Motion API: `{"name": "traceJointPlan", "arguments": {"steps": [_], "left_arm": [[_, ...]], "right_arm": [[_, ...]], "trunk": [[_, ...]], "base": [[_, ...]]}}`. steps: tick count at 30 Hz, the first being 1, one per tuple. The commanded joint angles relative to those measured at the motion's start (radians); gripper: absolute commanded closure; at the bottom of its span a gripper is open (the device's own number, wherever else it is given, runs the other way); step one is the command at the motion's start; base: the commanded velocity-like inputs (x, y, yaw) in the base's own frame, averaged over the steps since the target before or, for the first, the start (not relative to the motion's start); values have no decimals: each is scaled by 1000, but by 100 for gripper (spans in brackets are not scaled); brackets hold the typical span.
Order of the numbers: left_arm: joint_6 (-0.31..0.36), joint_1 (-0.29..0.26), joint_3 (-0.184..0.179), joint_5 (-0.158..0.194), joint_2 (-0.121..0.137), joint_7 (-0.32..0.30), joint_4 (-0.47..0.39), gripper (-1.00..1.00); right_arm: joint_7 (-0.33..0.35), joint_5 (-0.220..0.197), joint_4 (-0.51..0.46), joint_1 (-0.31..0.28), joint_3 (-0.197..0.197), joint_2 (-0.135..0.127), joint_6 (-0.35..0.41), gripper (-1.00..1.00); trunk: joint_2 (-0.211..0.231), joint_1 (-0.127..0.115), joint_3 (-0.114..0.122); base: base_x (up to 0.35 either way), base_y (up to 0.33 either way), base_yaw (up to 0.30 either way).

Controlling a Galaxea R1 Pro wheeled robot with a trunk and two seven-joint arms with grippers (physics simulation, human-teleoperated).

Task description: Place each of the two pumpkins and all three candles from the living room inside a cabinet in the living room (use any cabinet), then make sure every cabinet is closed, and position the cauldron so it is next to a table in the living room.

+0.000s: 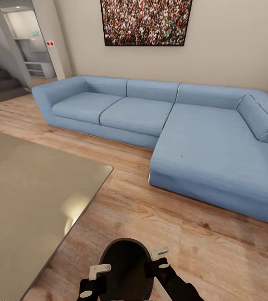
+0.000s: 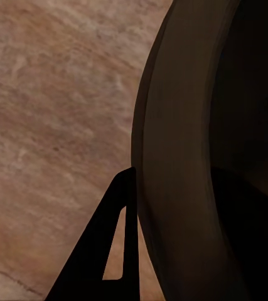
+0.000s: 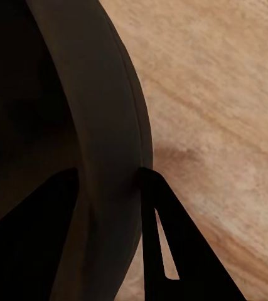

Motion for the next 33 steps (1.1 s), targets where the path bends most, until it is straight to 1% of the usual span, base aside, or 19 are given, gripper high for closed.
{"name": "traceJointPlan", "arguments": {"steps": [1,11,15,22,28,33], "left_arm": [[2,-1,-22,26,0,-26,0,100],[2,-1,-22,26,0,-26,0,100],[2,-1,-22,26,0,-26,0,100],[2,-1,-22,26,0,-26,0,100],[2,-1,-22,26,0,-26,0,100],[2,-1,-22,26,0,-26,0,100]], "right_arm": [[-5,-17,-6,-1,11,33,0,100],[-5,-17,-6,-1,12,33,1,100],[-5,-17,-6,-1,12,33,1,100],[-5,-17,-6,-1,12,33,1,100],[-5,-17,-6,-1,12,33,1,100],[-5,-17,-6,-1,12,33,1,100]], "trunk": [[-8,4,-4],[-78,42,-35],[-78,42,-35],[-127,69,-57],[-127,69,-57],[-162,88,-73]], "base": [[0,0,0],[0,0,0],[0,0,0],[0,0,0],[0,0,0],[0,0,0]]}}
